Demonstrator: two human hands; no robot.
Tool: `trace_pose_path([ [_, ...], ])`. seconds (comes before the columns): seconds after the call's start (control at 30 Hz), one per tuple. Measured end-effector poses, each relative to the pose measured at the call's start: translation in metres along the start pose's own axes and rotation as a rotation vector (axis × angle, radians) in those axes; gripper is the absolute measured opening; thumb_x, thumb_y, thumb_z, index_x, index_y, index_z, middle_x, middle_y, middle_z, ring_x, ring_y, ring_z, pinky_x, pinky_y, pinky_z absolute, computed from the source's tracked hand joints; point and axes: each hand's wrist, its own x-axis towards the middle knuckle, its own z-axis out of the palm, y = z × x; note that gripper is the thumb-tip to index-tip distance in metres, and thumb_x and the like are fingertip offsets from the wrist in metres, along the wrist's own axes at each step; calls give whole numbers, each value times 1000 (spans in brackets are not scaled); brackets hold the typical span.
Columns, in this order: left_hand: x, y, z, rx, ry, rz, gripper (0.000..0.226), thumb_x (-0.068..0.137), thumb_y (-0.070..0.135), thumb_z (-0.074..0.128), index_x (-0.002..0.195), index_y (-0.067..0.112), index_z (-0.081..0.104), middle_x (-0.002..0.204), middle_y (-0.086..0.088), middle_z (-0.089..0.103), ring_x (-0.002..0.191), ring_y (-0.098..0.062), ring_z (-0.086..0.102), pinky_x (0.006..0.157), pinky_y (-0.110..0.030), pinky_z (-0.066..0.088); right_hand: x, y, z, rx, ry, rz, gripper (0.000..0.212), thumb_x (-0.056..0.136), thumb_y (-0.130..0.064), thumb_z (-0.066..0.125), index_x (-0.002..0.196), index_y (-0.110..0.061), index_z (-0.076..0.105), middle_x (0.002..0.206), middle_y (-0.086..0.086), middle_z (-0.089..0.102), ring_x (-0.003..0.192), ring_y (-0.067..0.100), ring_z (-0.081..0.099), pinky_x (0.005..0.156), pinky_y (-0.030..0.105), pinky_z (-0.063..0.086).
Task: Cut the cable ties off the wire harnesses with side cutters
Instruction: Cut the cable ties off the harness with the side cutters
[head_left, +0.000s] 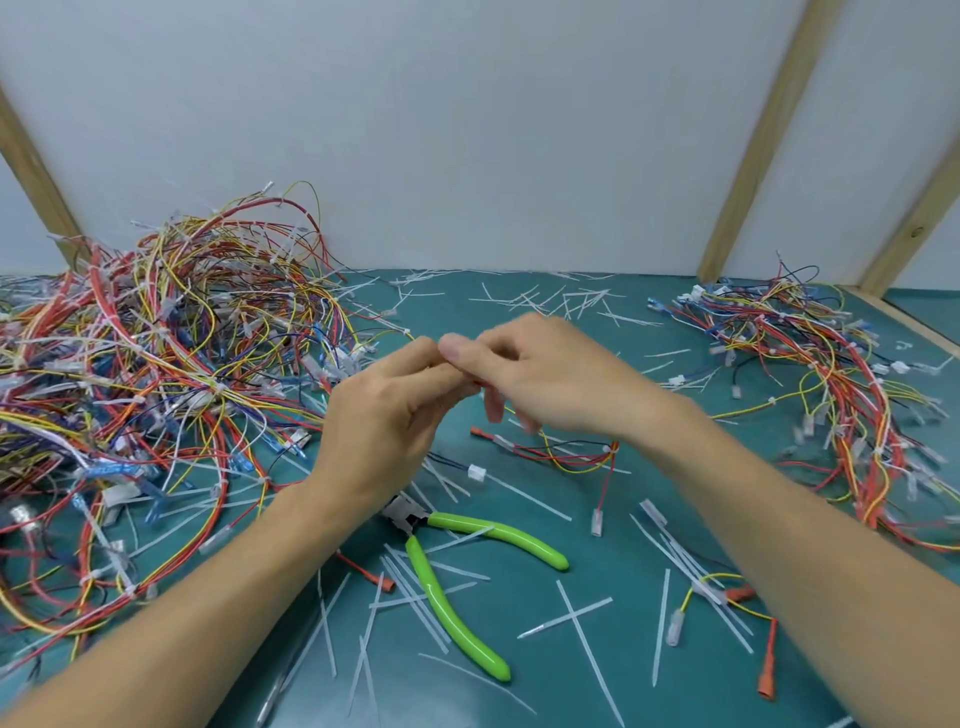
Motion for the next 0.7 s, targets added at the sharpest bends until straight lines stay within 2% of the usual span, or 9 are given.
trace_pose_path([
  [0.07, 0, 1, 0, -1, 29, -7, 11, 98, 26, 62, 106, 30, 69, 89, 0, 66, 71, -25, 60, 56, -40, 49, 0, 1, 4, 13, 4, 9, 67, 97, -73, 39, 62, -20, 58, 51, -8, 57, 46, 6, 46, 58, 32, 36],
  [0.13, 0, 1, -1, 29, 84, -42, 8, 94, 23, 68, 96, 22, 76, 82, 2, 62, 63, -21, 52, 52, -35, 44, 2, 4, 2, 44, 48, 3, 66, 91, -77, 47, 65, -19, 64, 49, -6, 39, 48, 9, 35, 54, 32, 28],
  [0.2, 0, 0, -1, 53, 118, -91, 11, 93, 25, 69, 95, 16, 76, 83, 6, 60, 60, -17, 49, 53, -29, 39, 2, 6, -3, 60, 40, -14, 55, 86, -75, 58, 74, -24, 74, 52, -6, 43, 51, 7, 37, 54, 29, 29],
  [0.3, 0, 1, -3, 4, 126, -136, 16, 94, 25, 70, 109, 20, 72, 90, 9, 59, 62, -14, 53, 57, -18, 33, 3, 8, -4, 132, -8, -70, 43, 90, -58, 68, 82, -17, 75, 58, -4, 41, 55, 10, 34, 57, 32, 29],
  [0.4, 0, 4, -2, -26, 169, -147, 19, 98, 20, 64, 117, 19, 66, 94, 10, 57, 67, -12, 55, 59, -16, 33, 3, 8, -7, 234, 64, -127, 33, 99, -41, 65, 85, -15, 79, 54, -8, 31, 44, 8, 29, 46, 18, 25],
  [0.47, 0, 4, -3, -55, 238, -192, 21, 100, 15, 53, 119, 17, 61, 96, 9, 55, 75, -9, 55, 62, -21, 36, 5, 9, -12, 305, 165, -114, 30, 102, -34, 61, 87, -17, 81, 50, -11, 24, 40, 10, 23, 41, 15, 20],
  [0.53, 2, 4, -5, -93, 321, -240, 24, 99, 12, 49, 121, 14, 56, 99, 5, 55, 81, -8, 53, 67, -28, 41, 6, 13, -21, 444, 264, -49, 30, 104, -30, 59, 85, -17, 79, 47, -14, 24, 40, 7, 17, 40, 17, 19],
  [0.6, 3, 4, -7, -137, 376, -263, 25, 98, 9, 47, 122, 12, 52, 101, 2, 53, 85, -9, 50, 73, -28, 41, 7, 15, -33, 664, 336, 19, 31, 105, -29, 58, 82, -17, 76, 50, -11, 25, 43, 8, 16, 38, 18, 17],
  [0.7, 3, 5, -7, -188, 375, -303, 18, 99, 11, 45, 115, 16, 50, 96, 3, 51, 84, -9, 50, 73, -30, 41, 7, 17, -52, 974, 435, 18, 30, 107, -26, 52, 83, -15, 68, 56, -8, 23, 44, 6, 16, 37, 17, 17],
])
